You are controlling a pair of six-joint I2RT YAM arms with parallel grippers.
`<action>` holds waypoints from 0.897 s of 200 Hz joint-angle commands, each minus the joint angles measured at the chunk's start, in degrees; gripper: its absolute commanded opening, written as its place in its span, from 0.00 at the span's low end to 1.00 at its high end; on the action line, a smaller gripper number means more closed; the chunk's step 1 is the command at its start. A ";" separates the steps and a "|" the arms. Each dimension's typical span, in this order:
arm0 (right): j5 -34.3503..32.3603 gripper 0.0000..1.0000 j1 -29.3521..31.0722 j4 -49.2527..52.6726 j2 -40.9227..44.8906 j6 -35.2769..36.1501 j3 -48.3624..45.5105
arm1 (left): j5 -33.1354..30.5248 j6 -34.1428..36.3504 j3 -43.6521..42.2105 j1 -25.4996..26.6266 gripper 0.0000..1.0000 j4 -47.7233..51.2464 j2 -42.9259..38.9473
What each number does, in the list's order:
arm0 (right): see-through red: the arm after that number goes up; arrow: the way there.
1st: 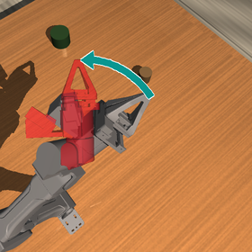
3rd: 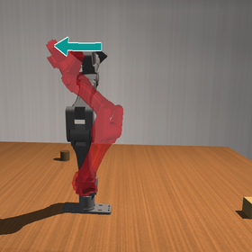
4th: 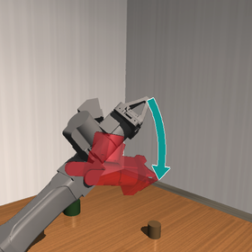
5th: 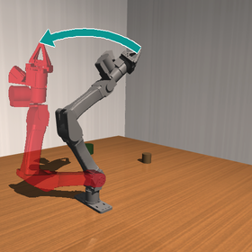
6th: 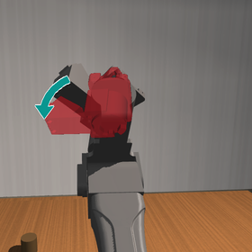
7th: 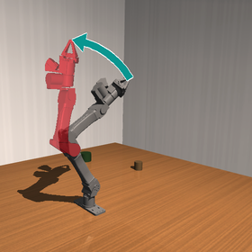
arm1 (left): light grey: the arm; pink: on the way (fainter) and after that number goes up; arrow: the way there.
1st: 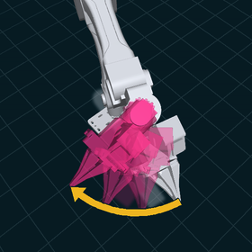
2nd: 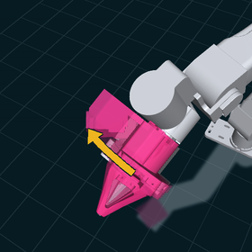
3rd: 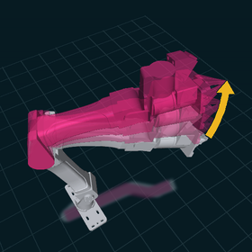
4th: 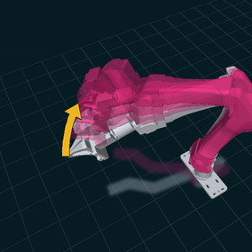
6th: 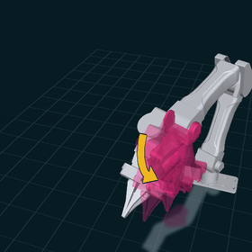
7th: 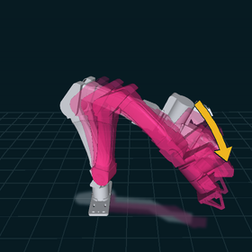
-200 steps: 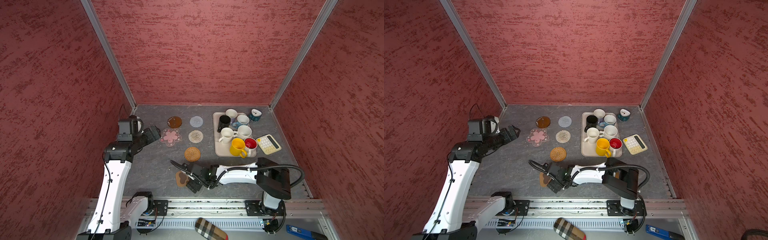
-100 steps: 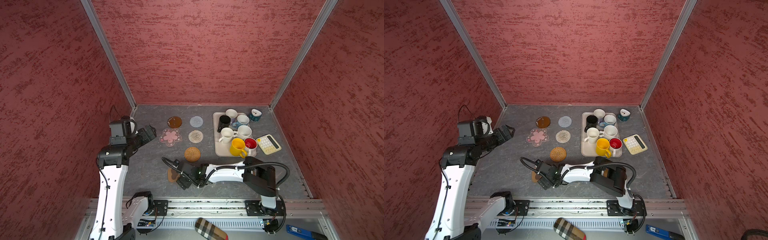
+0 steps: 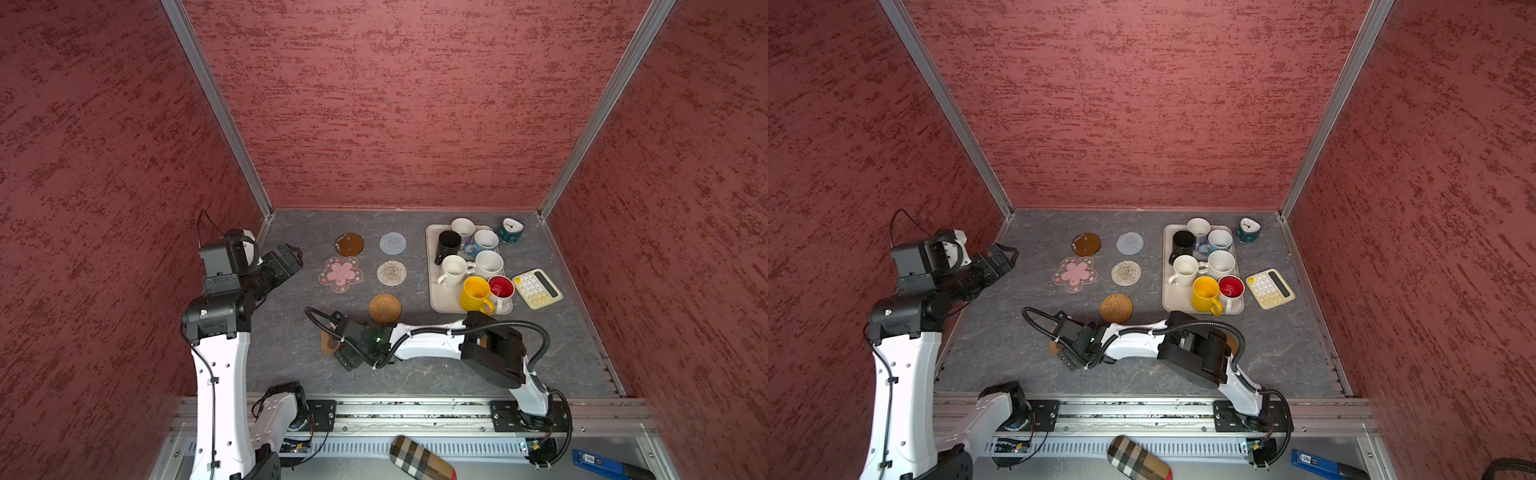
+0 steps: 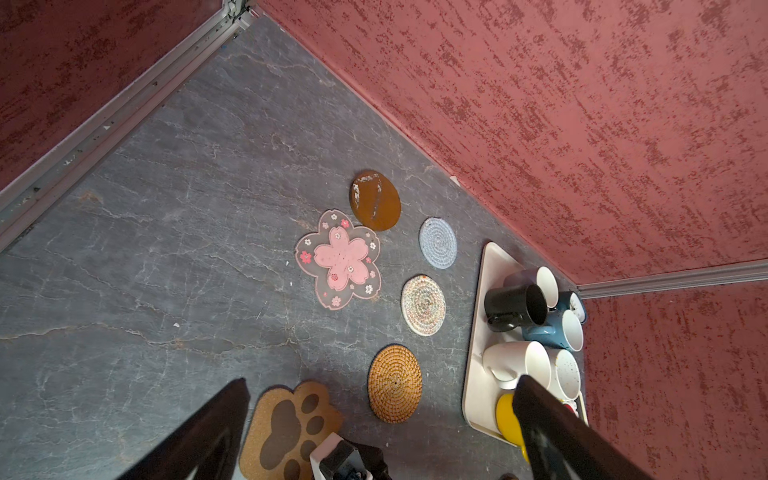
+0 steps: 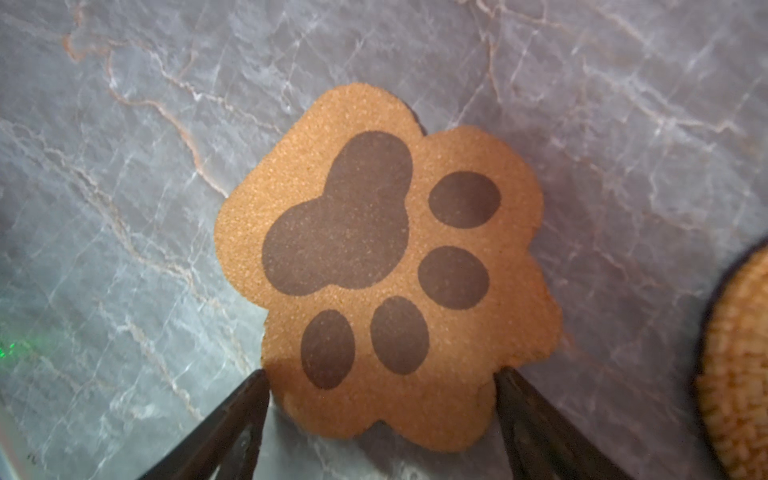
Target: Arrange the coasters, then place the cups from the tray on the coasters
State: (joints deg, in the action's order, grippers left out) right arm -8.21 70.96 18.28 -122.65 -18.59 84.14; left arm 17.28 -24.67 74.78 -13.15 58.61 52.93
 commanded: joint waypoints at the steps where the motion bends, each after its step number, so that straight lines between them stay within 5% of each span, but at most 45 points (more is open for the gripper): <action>1: -1.39 0.85 -2.27 1.69 -1.77 -0.88 0.76 | 2.09 -0.73 0.80 -0.99 1.00 -1.33 0.23; 179: 8.01 0.85 -6.01 -7.05 -2.32 2.74 1.84 | 4.91 -1.73 -6.36 -5.64 1.00 -4.91 1.17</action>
State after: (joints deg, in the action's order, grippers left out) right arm -2.70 64.51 14.37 -124.88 -16.29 86.94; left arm 21.21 -26.72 68.86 -18.28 55.09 54.43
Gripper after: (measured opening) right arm 0.843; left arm 0.997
